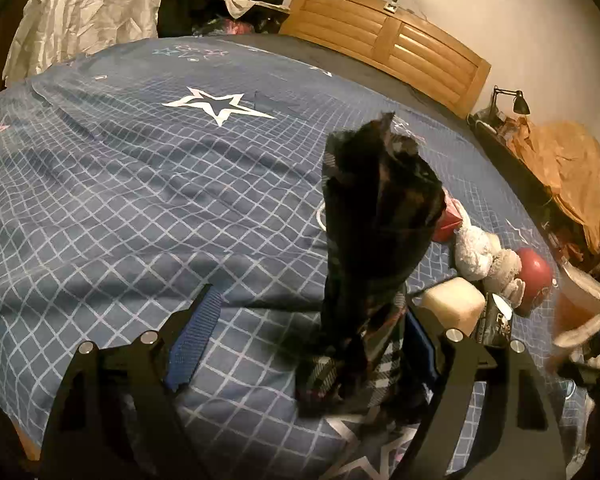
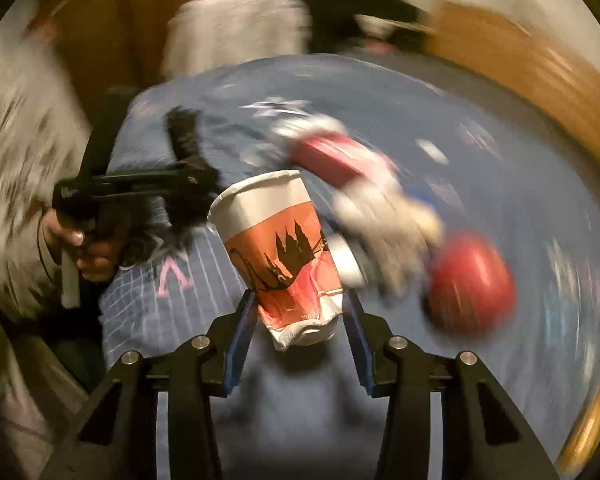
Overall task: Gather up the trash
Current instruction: 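Grasp the dark plaid cloth with the left tool while the right tool grasps the orange-printed paper cup, then lift the plaid cloth and paper cup off the bed with both tools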
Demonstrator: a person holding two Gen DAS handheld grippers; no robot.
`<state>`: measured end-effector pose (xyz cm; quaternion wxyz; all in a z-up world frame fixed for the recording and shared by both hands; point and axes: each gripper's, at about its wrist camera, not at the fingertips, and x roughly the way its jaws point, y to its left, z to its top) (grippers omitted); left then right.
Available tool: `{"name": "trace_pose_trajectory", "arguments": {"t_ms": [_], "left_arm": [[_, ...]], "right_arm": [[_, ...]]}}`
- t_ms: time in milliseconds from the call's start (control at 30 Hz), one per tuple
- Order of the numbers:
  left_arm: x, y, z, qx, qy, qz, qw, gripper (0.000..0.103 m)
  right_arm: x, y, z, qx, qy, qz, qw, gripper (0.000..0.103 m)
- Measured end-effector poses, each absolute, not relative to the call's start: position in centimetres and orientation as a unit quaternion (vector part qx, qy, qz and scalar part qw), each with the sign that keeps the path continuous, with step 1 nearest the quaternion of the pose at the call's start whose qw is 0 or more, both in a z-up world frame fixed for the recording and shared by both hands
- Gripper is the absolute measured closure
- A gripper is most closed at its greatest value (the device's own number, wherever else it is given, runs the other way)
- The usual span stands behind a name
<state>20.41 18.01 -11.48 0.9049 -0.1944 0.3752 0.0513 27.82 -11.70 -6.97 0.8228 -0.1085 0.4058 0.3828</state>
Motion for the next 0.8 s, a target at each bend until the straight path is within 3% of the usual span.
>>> {"name": "trace_pose_trajectory", "arguments": {"t_ms": [300,400,467,533,633,800], "left_arm": [[20.9,17.5,-11.4,-0.179,0.380,0.068,0.905,0.024],[21.3,17.1,-11.6,-0.170,0.386,0.066,0.904,0.034],[21.2,16.9,-11.5,-0.164,0.386,0.068,0.905,0.035],[21.2,16.8,-11.5,-0.161,0.386,0.069,0.906,0.033],[21.1,17.0,-11.4,-0.166,0.385,0.072,0.905,0.029],[21.3,16.9,-11.2,-0.168,0.386,0.083,0.903,0.027]], "right_arm": [[20.6,-20.8,-9.8,0.055,0.454,0.200,0.866,0.056],[20.6,-20.4,-10.8,0.055,0.453,0.201,0.867,0.056],[20.5,-20.0,-11.4,0.060,0.455,0.205,0.865,0.051],[20.6,-19.4,-11.4,0.059,0.451,0.208,0.866,0.036],[20.4,-19.4,-10.9,0.053,0.423,0.212,0.879,0.023],[21.3,-19.0,-10.8,0.037,0.403,0.222,0.887,0.022]]}}
